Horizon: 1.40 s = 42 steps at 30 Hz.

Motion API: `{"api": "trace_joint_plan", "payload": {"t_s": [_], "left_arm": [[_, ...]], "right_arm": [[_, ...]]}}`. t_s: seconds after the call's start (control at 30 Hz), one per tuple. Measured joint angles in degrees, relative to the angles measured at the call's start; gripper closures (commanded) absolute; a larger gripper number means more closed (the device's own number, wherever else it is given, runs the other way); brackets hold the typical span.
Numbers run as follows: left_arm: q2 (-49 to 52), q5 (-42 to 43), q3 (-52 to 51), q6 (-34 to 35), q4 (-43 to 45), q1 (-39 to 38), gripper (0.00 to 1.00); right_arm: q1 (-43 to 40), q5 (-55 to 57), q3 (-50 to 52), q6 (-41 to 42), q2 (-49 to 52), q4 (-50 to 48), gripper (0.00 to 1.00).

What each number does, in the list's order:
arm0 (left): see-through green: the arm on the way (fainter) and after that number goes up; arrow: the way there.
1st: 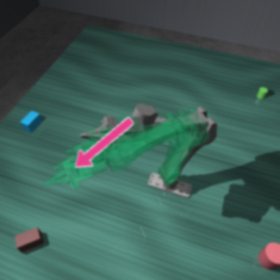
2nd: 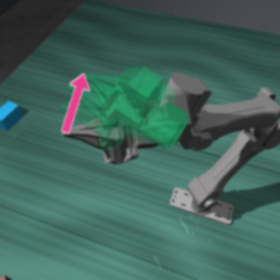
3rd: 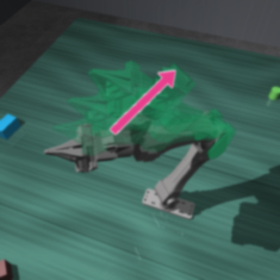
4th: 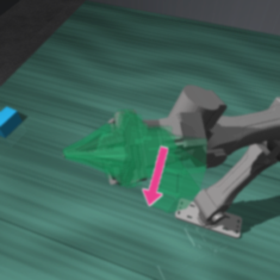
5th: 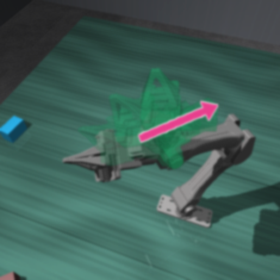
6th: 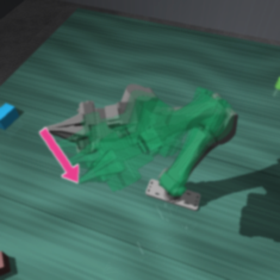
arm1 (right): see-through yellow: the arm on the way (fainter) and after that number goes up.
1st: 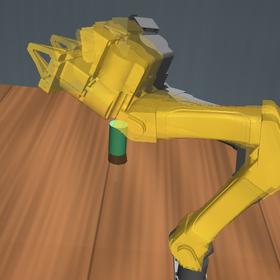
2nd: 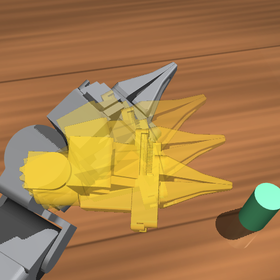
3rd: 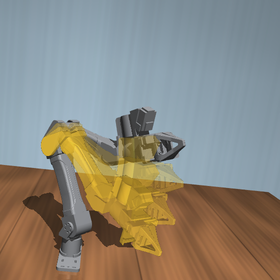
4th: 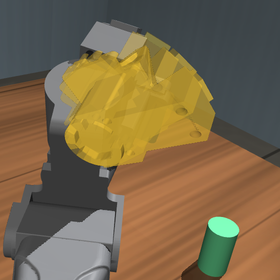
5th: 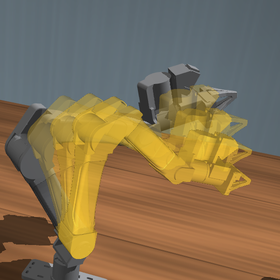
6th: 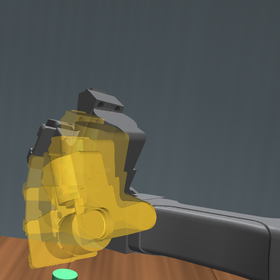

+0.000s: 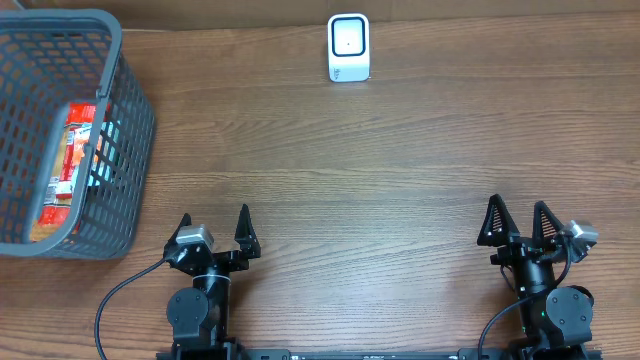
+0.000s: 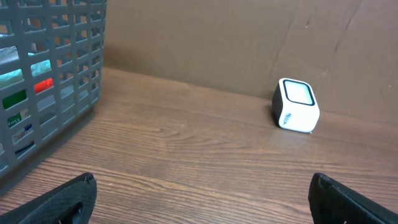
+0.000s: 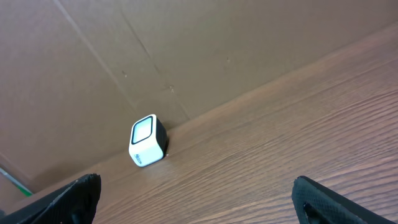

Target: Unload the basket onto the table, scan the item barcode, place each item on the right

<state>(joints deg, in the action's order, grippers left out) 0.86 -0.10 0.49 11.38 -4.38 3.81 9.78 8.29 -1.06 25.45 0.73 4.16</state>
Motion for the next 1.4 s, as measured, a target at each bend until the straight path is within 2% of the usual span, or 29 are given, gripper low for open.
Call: {"api": "trace_joint_plan", "payload": {"t_s": [1.4], "left_arm": [[0.0, -0.1, 0.0, 0.0, 0.0, -1.5, 0.00]], "right_arm": [[0.0, 0.0, 0.0, 0.0, 0.0, 0.0, 0.00]]}}
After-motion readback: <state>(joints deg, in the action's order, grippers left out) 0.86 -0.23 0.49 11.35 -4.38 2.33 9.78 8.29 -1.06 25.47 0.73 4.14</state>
